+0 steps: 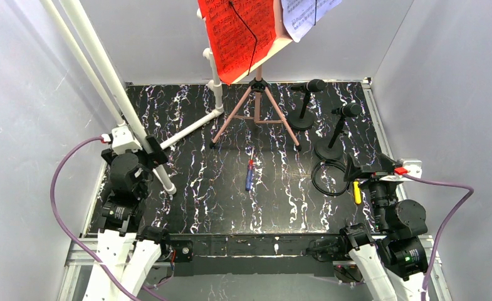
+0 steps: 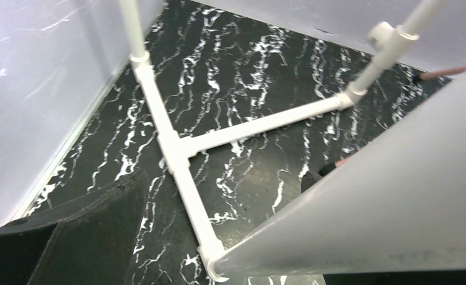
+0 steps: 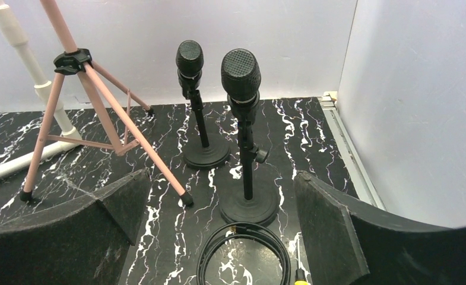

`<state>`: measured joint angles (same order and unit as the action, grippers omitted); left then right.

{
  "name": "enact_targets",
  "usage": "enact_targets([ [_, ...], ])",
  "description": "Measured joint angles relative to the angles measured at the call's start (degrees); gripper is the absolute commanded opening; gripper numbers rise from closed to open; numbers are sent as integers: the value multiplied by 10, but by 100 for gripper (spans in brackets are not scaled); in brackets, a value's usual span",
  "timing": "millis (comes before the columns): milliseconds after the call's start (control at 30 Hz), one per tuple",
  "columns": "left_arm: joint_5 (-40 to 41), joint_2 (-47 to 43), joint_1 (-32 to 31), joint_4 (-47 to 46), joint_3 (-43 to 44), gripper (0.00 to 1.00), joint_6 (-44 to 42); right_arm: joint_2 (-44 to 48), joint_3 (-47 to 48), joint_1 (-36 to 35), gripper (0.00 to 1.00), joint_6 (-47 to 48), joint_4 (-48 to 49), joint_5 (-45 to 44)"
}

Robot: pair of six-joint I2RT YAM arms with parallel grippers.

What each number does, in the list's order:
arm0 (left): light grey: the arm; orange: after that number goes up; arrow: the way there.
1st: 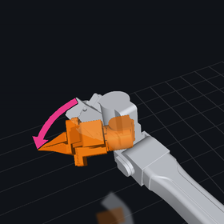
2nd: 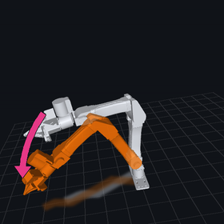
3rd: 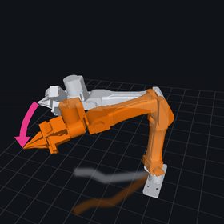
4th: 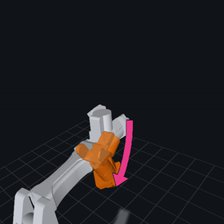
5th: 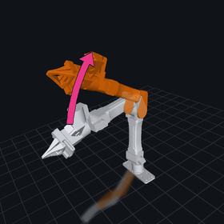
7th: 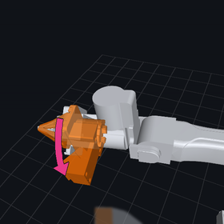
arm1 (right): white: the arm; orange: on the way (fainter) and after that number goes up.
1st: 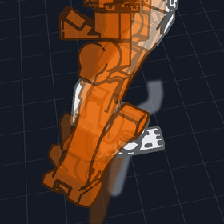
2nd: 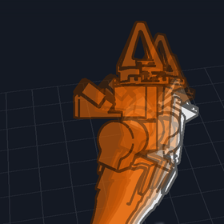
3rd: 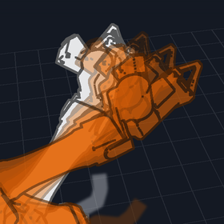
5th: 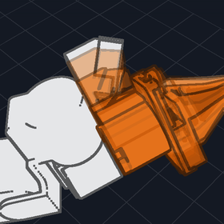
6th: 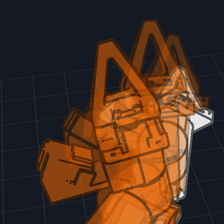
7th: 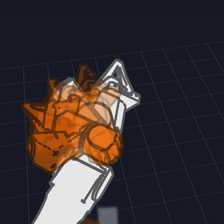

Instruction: Pack up the instrument practice props

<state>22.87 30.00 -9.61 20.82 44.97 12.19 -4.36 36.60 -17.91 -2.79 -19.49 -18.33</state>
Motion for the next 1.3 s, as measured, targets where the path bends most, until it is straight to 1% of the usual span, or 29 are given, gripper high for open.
enact_targets([
  [133, 48, -3, 11, -13, -19, 98, -4, 0, 0, -6, 99, 0, 0, 0],
  [300, 79, 3, 40, -39, -38, 98, -5, 0, 0, -12, 99, 0, 0, 0],
  [500, 105, 48, 86, -96, -44, 98, 3, 1, 0, -20, 99, 0, 0, 0],
  [600, 103, 77, 126, -141, -51, 98, 3, 3, 0, -24, 99, 0, 0, 0],
  [767, 80, 144, 182, -235, -57, 98, 4, 9, 0, -36, 99, 0, 0, 1],
  [900, 44, 208, 229, -303, -53, 98, 8, 13, 0, -46, 99, 0, -1, 1],
  [1100, -19, 311, 300, -351, -12, 98, 12, 20, 0, -57, 99, 0, -1, 5],
  [1300, -73, 408, 338, -367, 55, 98, 10, 21, 0, -61, 99, 0, -1, 5],
])
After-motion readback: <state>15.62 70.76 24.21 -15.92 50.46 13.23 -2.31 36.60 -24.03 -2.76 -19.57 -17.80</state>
